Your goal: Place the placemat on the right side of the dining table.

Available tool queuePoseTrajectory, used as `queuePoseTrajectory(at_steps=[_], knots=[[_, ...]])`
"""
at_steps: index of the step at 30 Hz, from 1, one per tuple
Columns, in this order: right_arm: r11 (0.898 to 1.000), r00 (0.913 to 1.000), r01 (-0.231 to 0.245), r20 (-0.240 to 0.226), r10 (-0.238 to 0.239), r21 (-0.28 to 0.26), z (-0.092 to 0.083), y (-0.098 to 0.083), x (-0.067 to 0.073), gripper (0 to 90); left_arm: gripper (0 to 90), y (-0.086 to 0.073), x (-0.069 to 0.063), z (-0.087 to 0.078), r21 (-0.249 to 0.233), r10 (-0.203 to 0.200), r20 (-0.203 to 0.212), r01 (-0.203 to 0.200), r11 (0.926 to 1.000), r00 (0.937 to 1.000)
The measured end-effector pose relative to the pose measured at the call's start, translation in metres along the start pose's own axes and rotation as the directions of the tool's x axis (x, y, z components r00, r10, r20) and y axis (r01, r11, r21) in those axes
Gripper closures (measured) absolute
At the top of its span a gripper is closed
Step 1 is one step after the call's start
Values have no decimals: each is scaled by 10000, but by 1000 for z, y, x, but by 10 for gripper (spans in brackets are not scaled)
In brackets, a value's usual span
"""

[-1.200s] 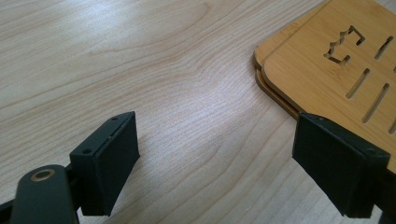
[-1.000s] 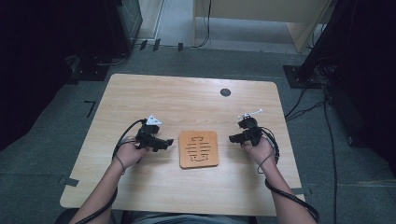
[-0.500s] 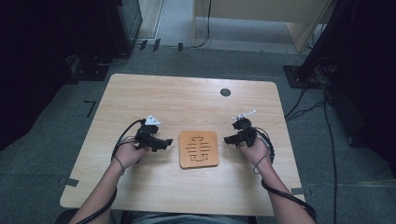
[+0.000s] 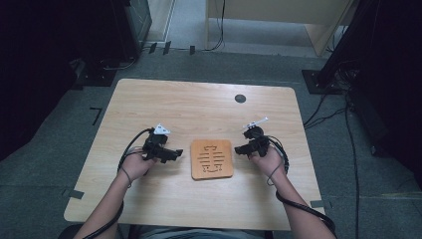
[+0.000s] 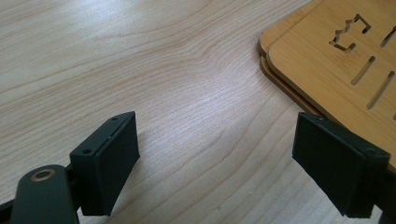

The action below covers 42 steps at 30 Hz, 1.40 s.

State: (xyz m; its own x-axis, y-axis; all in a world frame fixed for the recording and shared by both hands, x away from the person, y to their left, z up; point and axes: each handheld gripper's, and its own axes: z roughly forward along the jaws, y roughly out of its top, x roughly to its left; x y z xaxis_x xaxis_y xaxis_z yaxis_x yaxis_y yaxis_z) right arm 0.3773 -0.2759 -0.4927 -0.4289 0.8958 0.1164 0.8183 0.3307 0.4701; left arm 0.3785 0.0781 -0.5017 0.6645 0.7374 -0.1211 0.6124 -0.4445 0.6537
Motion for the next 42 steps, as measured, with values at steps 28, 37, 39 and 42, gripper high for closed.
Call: queuePoseTrajectory(at_steps=[28, 37, 39, 42], knots=[[9968, 9968, 796, 63, -796, -48, 6, 10, 19, 269, 138, -6, 5, -7, -64, -329, -61, 328, 9994, 9994], [9945, 9945, 1044, -63, -1045, -108, 9, 14, 29, 256, 138, -7, 5, -8, -94, -356, -80, 355, 9993, 9993], [9923, 9924, 1231, 28, -1230, -128, 10, 15, 31, 255, 138, -7, 5, -9, -124, -373, -95, 372, 9992, 9993], [9918, 9918, 1271, 165, -1269, -101, 9, 16, 30, 254, 138, -8, 6, -10, -133, -416, -125, 415, 9991, 9991]])
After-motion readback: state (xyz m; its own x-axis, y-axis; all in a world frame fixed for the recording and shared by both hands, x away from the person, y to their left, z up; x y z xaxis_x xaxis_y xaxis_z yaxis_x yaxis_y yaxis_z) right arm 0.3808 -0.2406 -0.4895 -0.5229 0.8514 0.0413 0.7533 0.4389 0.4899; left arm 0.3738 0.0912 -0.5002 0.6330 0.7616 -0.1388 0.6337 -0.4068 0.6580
